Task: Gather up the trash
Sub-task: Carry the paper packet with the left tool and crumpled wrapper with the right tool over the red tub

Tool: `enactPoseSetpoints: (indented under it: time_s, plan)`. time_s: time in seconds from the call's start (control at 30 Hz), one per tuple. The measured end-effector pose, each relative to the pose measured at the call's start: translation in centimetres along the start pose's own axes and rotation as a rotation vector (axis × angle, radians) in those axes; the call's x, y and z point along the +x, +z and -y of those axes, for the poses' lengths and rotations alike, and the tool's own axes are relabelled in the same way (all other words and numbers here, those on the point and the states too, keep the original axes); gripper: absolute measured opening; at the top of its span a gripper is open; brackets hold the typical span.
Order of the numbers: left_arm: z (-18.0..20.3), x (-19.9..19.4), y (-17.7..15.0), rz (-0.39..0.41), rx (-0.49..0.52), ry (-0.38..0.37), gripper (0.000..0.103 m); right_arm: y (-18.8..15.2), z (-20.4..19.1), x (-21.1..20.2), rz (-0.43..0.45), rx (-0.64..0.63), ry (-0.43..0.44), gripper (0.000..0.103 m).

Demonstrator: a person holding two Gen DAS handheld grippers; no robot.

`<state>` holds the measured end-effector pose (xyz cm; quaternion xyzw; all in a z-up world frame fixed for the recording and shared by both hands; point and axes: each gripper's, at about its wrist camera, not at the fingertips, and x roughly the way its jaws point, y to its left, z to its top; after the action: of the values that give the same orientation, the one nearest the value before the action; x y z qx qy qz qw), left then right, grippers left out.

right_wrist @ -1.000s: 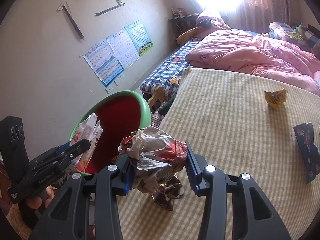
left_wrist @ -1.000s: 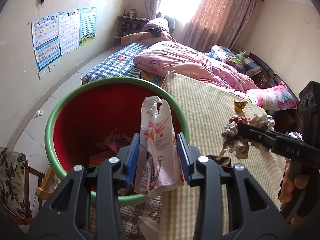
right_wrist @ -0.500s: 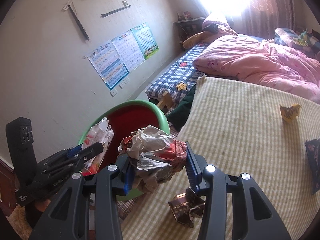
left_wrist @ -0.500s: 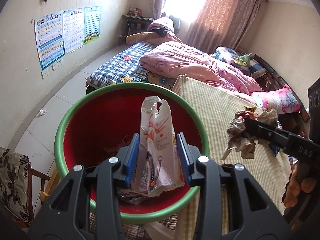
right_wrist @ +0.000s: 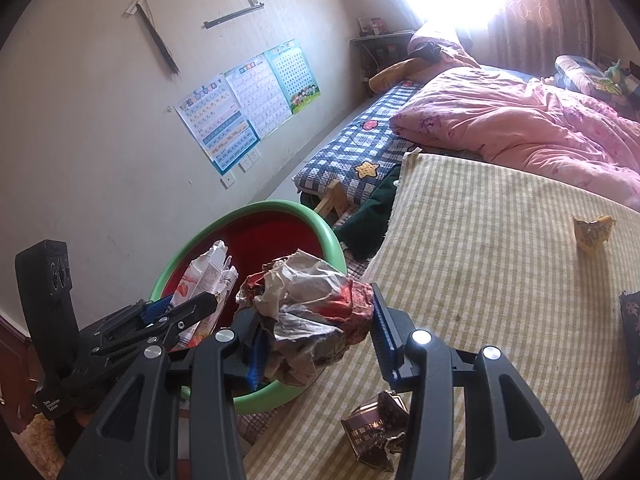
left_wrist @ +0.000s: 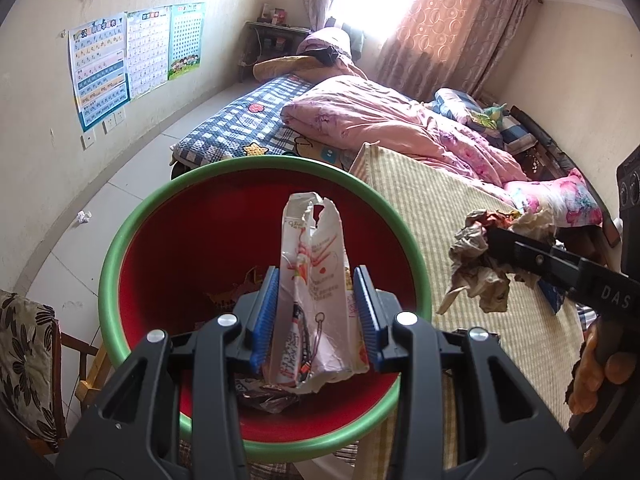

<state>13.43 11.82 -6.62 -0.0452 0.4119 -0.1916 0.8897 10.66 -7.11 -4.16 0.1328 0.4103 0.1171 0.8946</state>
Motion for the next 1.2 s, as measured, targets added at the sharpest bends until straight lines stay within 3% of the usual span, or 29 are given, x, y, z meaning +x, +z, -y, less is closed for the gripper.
enactPoseSetpoints:
  time_s: [1.2]
  plan:
    - [-2.3, 2.2, -1.0, -0.074, 0.011, 0.029, 0.036, 2.1, -3.7, 3.7, -0.009, -0.085, 0.016, 0.044]
